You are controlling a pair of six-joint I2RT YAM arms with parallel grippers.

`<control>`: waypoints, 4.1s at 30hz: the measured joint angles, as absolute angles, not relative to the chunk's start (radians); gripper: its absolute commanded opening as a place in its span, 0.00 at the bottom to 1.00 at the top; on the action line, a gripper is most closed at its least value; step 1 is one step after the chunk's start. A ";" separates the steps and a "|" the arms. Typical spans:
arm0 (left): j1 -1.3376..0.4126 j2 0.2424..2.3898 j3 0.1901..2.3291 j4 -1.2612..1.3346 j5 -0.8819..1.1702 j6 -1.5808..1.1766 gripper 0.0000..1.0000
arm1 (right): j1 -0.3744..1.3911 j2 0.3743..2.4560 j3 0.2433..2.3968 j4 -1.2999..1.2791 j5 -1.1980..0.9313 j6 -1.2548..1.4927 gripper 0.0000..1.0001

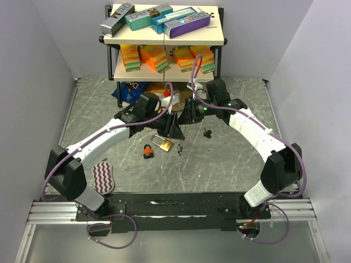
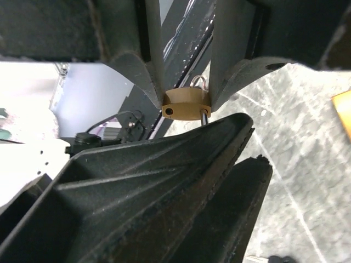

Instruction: Unlock with the key

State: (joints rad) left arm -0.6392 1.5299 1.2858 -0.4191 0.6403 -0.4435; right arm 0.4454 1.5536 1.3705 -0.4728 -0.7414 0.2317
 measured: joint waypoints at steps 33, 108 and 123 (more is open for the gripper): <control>0.019 1.515 1.247 -0.842 0.128 -0.319 0.01 | 0.396 1.499 1.349 -0.494 -0.540 0.266 0.75; -0.077 1.421 1.387 -0.564 -0.117 -0.315 0.96 | 0.323 1.259 1.283 -0.556 -0.372 0.182 0.77; -0.172 1.123 0.923 -0.361 0.029 -0.583 0.96 | 0.396 1.584 1.292 -0.658 -0.091 0.072 0.67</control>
